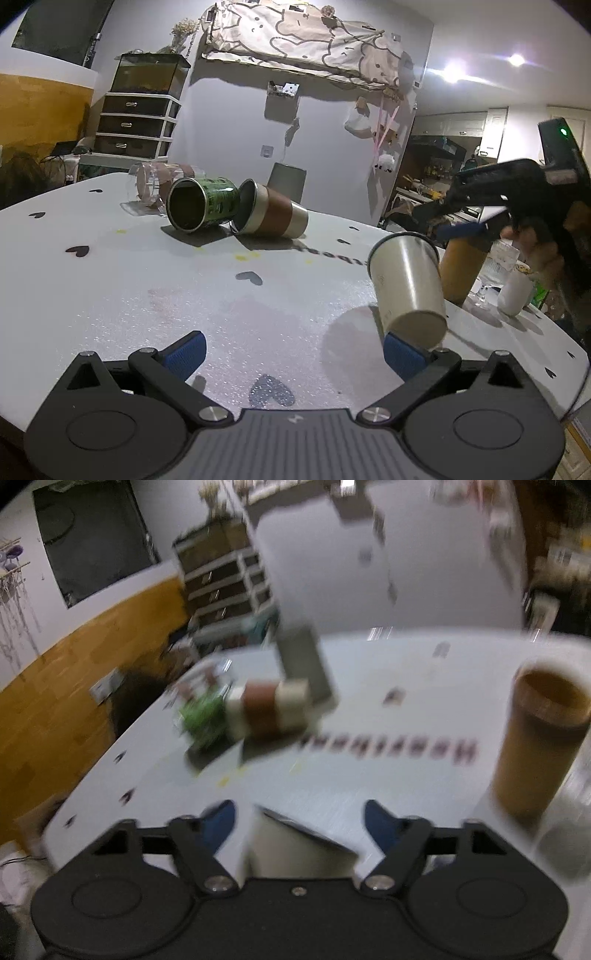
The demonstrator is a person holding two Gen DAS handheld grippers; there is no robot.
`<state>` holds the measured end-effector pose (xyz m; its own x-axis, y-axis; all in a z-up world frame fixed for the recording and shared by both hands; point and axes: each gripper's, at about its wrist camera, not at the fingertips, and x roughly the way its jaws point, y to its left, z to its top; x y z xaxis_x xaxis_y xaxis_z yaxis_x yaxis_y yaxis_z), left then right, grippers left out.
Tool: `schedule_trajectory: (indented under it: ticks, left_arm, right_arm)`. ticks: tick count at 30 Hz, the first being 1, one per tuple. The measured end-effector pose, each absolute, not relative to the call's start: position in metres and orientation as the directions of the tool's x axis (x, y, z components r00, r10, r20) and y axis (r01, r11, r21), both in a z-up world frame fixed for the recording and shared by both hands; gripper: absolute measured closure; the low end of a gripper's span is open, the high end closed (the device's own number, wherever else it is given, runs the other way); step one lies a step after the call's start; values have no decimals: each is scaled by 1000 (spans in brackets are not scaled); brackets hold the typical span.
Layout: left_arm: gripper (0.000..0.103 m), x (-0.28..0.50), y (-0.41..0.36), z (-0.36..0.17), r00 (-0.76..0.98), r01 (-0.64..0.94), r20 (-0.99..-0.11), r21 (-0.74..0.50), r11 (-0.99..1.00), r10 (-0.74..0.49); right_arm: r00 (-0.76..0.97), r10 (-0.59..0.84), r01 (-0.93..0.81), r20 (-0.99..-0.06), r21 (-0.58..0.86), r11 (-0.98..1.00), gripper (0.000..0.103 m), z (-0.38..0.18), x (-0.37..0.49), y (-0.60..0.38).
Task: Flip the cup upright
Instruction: 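Grasp the cream cup with the right tool and release it from the left tool, then rotate the cream cup upright with the right tool and set it on the table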
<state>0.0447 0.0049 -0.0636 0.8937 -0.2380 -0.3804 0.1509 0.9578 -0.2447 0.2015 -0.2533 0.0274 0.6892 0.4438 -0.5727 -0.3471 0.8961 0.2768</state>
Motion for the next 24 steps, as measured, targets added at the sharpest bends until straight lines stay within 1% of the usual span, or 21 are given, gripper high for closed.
schedule_trajectory:
  ticks: [1, 3, 4, 6, 7, 8, 10, 13, 19, 21, 22, 24]
  left_arm:
    - [2, 45, 4, -64, 893, 154, -381, -243, 958, -240]
    - [2, 44, 3, -64, 893, 158, -380, -241, 958, -243]
    - [2, 43, 4, -64, 893, 159, -378, -242, 957, -243]
    - [2, 44, 5, -64, 893, 156, -379, -245, 957, -242]
    - [2, 44, 5, -64, 893, 154, -381, -246, 957, -241]
    - [2, 44, 6, -64, 892, 153, -381, -247, 957, -241]
    - [2, 43, 6, -64, 893, 154, -380, -250, 956, -243]
    - [2, 44, 5, -64, 891, 153, -383, -251, 956, -244]
    - [2, 45, 3, -65, 887, 160, -390, -244, 956, -248]
    - [2, 44, 4, -66, 887, 158, -390, -245, 957, -246]
    - [2, 44, 5, -66, 888, 156, -390, -247, 956, -245]
    - [2, 45, 7, -66, 889, 152, -389, -251, 956, -243]
  right_arm:
    - [721, 416, -335, -554, 247, 909, 47, 31, 204, -257]
    - [759, 362, -301, -541, 202, 932, 48, 35, 214, -260]
    - [759, 353, -288, -547, 204, 935, 47, 35, 219, -262]
    - [731, 375, -253, -570, 285, 925, 35, 30, 226, -271]
    - [716, 383, -223, -583, 329, 918, 23, 27, 229, -276]
    - [703, 379, -179, -602, 366, 913, 20, 23, 231, -280]
    - [659, 390, -120, -644, 421, 899, 20, 13, 233, -283]
    - [586, 454, -86, -671, 505, 859, 13, -7, 228, -281]
    - [509, 500, -39, -701, 561, 827, 14, -36, 234, -265]
    - [483, 529, -20, -698, 595, 804, 16, -45, 244, -262]
    - [492, 538, -36, -684, 602, 798, 26, -44, 245, -260]
    - [477, 546, -52, -689, 598, 800, 26, -44, 247, -257]
